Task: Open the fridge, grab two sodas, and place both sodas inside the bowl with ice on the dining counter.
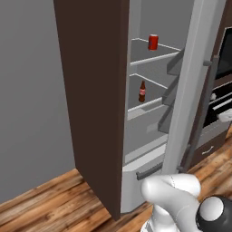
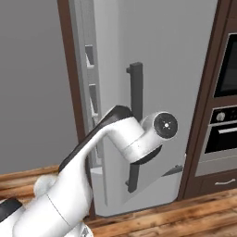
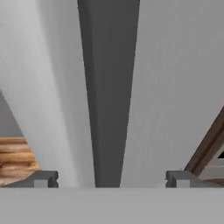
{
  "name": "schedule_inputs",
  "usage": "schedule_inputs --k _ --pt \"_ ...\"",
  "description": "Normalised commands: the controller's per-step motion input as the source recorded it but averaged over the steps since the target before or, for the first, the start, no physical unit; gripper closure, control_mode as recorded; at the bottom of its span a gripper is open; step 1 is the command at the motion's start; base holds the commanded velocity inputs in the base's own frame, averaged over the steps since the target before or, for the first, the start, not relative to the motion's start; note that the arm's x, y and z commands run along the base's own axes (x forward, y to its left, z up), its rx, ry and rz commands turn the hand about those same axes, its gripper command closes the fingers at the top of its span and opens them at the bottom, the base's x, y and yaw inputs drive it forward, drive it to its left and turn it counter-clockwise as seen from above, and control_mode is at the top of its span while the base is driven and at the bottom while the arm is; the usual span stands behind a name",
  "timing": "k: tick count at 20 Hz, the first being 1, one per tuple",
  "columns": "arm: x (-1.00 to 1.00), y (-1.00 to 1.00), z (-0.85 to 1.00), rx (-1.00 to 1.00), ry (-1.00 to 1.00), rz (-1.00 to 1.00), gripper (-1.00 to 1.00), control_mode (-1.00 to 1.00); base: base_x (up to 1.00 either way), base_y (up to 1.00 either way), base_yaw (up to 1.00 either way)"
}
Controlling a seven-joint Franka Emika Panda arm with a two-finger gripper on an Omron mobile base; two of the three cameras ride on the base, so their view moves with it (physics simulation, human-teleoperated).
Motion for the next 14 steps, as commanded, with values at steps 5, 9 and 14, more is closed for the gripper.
schedule_inputs --k 5,9,14 --pt "-0.85 0.91 0.26 -0.44 -0.25 0.06 -1.00 -1.00 0.00 0.00 0.00" --pt "-0.39 1.00 0.26 -0.50 -0.25 0.07 -1.00 -1.00 0.00 0.00 0.00" --pt "-0.17 1.00 0.42 -0.50 -0.21 0.04 -1.00 -1.00 0.00 0.00 0.00"
